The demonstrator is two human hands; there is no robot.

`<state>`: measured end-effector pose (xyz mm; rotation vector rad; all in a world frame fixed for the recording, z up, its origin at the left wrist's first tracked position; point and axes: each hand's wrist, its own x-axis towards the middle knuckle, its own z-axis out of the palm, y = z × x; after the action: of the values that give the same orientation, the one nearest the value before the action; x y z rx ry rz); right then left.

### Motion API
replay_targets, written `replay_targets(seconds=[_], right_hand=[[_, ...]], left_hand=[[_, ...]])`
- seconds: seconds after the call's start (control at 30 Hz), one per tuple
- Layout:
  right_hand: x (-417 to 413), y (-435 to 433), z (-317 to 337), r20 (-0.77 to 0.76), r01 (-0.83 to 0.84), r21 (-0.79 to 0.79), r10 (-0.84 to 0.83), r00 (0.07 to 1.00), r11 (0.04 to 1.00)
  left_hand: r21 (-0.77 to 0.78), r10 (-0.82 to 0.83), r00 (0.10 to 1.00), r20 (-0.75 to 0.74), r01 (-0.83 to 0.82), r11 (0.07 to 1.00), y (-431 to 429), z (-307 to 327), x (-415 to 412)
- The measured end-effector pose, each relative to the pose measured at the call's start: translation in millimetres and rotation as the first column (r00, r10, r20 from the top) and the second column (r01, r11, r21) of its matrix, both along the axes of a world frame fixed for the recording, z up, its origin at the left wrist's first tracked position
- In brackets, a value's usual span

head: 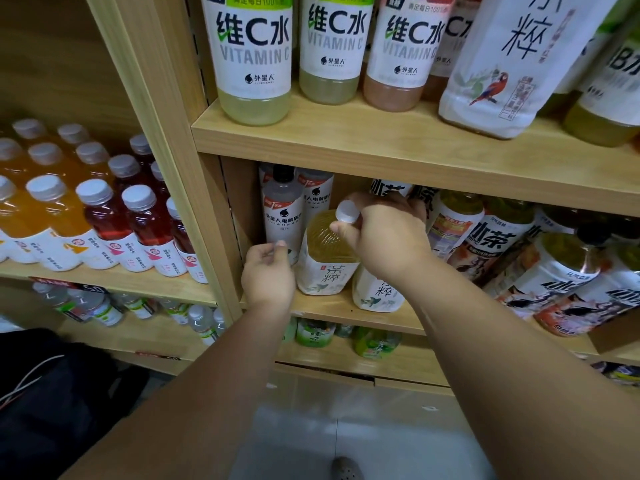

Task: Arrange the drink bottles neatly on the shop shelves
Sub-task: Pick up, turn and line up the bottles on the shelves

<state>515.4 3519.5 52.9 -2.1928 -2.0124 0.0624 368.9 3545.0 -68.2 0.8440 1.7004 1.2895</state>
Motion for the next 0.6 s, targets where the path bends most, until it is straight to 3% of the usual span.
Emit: replay_targets(seconds=[0.1,0.2,0.27,0.37,0.5,0.6], right_hand=[[-8.6,9.1,5.2,0.036,0.008,-0.038,-0.007,0.999,0.999],[-18.2,17.1,11.0,0.065,0.001,-0.119,0.007,0.998,0.993],[-21.8,15.9,13.6,0.067,0.022,-0.133,-0.013,0.998,0.991],[-25.1,0.6,15.4,0.079,0.042,-0.108,-0.033,0.996,0.993],[-25.2,-33.6,16.7,0.061,0.048,0.109,-0.055,0.997,0.993],[-12.6,-64.1,10.9,-0.082,0.037,0.216,-0.02,0.996,0.976]], left_hand=[[0.054,-0.161,0.984,-0.069,0.165,0.985,-20.6,8.1,-7.0],[-0.012,-0.452,0.884,-0.121,0.454,0.891,-30.2,17.3,-17.8],[-0.025,-0.547,0.832,-0.09,0.547,0.837,-32.8,26.9,-23.7],[0.016,-0.577,0.813,-0.08,0.58,0.814,-39.2,42.6,-30.3],[0.048,-0.559,0.802,-0.21,0.58,0.813,-54.3,56.6,-31.4],[0.087,-0.542,0.78,-0.312,0.592,0.802,-68.8,64.7,-23.5]])
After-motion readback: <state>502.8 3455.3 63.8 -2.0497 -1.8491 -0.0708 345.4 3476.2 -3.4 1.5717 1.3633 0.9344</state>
